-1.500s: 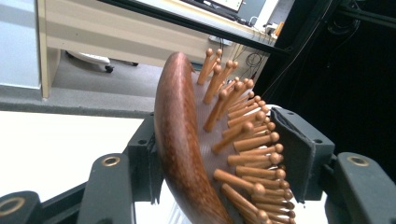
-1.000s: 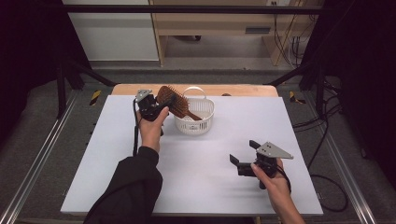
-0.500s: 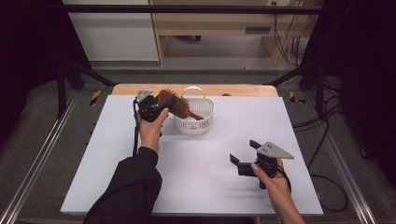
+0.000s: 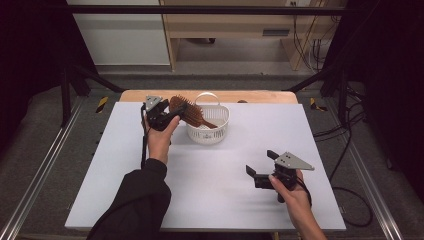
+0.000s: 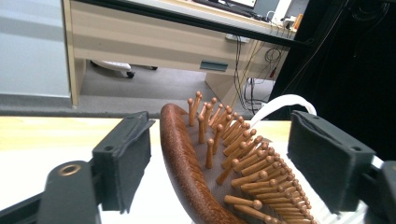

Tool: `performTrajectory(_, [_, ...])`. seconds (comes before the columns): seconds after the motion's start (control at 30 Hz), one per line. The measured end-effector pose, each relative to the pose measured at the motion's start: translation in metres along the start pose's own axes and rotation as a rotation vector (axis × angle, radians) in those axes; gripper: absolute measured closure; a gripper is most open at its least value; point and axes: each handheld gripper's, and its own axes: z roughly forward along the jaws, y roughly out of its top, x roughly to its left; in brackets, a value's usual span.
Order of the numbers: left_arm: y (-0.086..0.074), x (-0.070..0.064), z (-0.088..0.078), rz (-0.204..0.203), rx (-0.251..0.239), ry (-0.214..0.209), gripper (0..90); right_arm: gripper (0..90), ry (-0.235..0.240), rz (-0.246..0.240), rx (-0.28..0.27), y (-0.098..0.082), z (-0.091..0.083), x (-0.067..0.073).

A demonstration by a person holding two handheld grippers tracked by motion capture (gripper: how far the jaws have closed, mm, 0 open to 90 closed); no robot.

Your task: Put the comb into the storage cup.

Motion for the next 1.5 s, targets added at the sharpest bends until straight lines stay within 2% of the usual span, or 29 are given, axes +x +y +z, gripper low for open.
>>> performTrajectory(0.07, [0.0,0.0,-0.001,0.001,0.001,0.004,13.3,3.3,0.0,0.0,0.0,0.0,0.0,0.0])
performTrajectory(0.3, [-0.001,-0.001,-0.004,0.002,-0.001,-0.001,7.4,3.3,0.0,0.001,0.0,0.0,0.0,0.0])
performTrajectory(0.43, [0.0,-0.002,-0.007,0.0,-0.014,-0.007,6.4,3.3,-0.001,0.001,-0.001,0.0,0.0,0.0])
performTrajectory(0.6, [0.001,-0.004,-0.011,0.024,-0.024,-0.006,5.7,3.3,0.0,0.002,-0.002,0.0,0.0,0.0])
performTrajectory(1.0, [0.005,-0.005,-0.02,0.028,-0.058,-0.02,5.5,3.3,0.002,0.004,0.0,0.0,0.0,0.0])
performTrajectory(1.5, [0.008,-0.013,-0.035,0.091,-0.075,-0.038,4.8,3.3,0.004,0.004,0.0,0.0,0.001,0.001])
